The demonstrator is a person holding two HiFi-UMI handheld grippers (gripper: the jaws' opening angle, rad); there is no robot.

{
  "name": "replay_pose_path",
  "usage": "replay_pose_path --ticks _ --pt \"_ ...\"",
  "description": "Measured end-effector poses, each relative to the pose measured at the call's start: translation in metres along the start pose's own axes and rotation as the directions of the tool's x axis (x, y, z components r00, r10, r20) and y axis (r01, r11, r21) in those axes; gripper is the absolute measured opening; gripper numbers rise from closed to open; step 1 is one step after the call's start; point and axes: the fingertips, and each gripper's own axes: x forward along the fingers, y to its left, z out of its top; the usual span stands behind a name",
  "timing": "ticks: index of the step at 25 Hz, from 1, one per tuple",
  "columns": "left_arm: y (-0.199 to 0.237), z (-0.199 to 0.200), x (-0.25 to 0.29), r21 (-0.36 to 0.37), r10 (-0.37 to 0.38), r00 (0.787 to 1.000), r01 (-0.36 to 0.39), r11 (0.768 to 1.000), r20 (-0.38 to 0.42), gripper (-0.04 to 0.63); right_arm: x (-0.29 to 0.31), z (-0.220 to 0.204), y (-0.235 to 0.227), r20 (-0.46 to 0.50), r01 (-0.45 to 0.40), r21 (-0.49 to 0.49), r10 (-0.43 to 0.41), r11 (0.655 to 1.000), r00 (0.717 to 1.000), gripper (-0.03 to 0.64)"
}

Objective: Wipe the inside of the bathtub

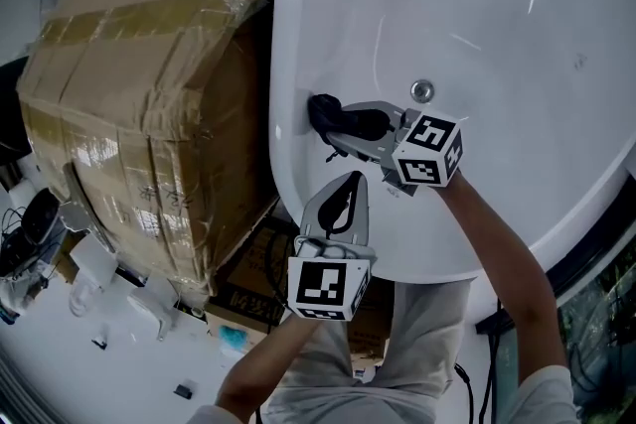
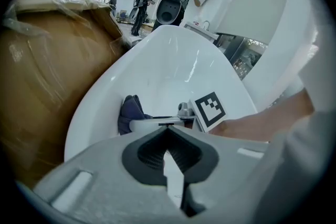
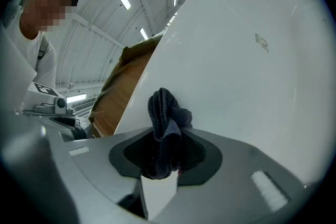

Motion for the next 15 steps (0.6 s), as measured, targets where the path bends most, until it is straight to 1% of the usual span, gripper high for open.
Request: replay_pose_path --ticks 6,8,12,13,15 --pt "-0.001 0.004 -0.016 -0.005 0.011 1.0 -0.011 1.0 -0.002 -0.002 0.0 -0.005 0.022 0.006 -0.033 0.021 0.033 0.999 0.999 0.117" --pt "-0.002 0.003 -0.022 0.003 0.013 1.0 -0.013 1.0 -0.01 -0.002 0.0 -0.008 0.032 -0.001 -0.058 0.029 0.058 0.998 0.998 0.117" --pt "-0.003 0.002 -0.03 -0.002 0.025 1.0 -0.025 1.0 -0.017 -0.002 -0.004 -0.022 0.051 -0.026 -0.121 0.057 0.123 0.991 0.992 0.117" --pt "-0.003 0.002 -0.031 -0.002 0.028 0.999 -0.028 1.0 -0.019 -0.002 -0.007 -0.027 0.051 -0.034 -0.121 0.066 0.123 0.99 0.992 0.117" --pt "-0.005 0.003 -0.029 0.003 0.029 0.999 -0.029 1.0 -0.018 -0.002 -0.017 -0.034 0.038 -0.045 -0.076 0.072 0.08 0.994 0.996 0.12"
